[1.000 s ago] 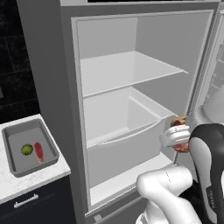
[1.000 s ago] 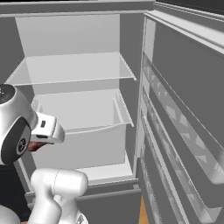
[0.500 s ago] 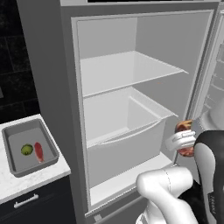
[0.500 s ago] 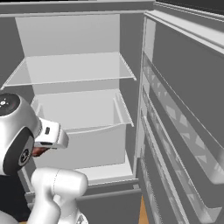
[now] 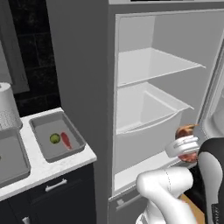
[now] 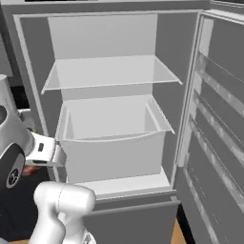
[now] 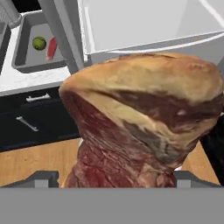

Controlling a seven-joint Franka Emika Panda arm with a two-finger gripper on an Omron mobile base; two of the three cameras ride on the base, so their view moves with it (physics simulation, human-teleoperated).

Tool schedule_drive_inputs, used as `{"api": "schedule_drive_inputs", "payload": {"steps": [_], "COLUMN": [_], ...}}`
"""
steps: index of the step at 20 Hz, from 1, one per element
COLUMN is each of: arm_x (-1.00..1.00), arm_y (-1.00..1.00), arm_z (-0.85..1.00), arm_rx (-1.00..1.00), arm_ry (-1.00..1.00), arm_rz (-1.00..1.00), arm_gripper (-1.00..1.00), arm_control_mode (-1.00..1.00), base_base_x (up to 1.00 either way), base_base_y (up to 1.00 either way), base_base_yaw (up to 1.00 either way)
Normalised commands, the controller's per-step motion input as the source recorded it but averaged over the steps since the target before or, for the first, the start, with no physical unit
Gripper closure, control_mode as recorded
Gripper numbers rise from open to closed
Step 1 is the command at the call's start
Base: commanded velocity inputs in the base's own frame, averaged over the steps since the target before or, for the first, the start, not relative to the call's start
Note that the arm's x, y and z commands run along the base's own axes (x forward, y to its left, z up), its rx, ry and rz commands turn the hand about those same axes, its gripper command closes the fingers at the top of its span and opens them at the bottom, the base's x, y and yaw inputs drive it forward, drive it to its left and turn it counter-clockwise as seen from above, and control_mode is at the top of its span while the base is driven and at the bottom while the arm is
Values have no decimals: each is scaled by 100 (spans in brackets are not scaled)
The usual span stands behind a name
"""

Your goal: Place one lime and one steak in each tupperware on the nearby counter, to pack two identical lunches.

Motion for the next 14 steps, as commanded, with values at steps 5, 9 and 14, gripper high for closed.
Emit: {"api": "schedule_drive_inputs", "payload": {"steps": [5, 9, 14], "arm_x": [0, 0, 0], "arm_y": [0, 0, 0], "arm_z": [0, 0, 0], "arm_rx": [0, 0, 0], "arm_ry": [0, 0, 0], "arm_rz": [0, 0, 0], "arm_gripper": [100, 100, 100], "arm_control_mode": [100, 100, 100], "base_base_x": [-16, 0, 30], "base_base_y": [100, 100, 100], "base_base_yaw": [10, 14, 9]}}
